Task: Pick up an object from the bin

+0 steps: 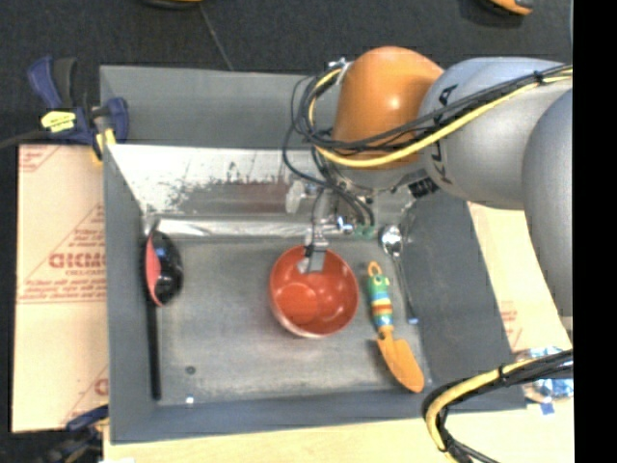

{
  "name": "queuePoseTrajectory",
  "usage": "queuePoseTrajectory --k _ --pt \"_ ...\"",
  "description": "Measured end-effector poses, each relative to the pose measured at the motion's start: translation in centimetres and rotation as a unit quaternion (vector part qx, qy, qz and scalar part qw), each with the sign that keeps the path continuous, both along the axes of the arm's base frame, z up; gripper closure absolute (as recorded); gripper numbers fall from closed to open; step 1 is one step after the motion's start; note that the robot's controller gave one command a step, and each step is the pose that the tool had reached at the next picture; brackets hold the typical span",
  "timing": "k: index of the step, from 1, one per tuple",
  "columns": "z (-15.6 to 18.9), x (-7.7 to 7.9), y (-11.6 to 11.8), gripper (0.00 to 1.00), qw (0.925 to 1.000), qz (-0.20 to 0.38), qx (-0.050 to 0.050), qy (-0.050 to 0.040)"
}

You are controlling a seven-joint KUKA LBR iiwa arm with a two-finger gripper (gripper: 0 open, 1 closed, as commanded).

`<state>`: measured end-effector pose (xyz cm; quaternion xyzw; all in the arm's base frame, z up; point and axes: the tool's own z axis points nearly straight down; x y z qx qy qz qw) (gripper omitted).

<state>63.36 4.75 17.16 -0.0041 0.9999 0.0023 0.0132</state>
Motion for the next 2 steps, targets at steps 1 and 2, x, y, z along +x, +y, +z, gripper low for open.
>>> queuePoseTrajectory --k 1,2 --pt "-4.3 0.0 0.9 0.0 0.9955 -0.095 0.002 -0.0018" --pt "-8.6 -3.3 1.2 0.0 0.9883 0.152 -0.005 -0.005"
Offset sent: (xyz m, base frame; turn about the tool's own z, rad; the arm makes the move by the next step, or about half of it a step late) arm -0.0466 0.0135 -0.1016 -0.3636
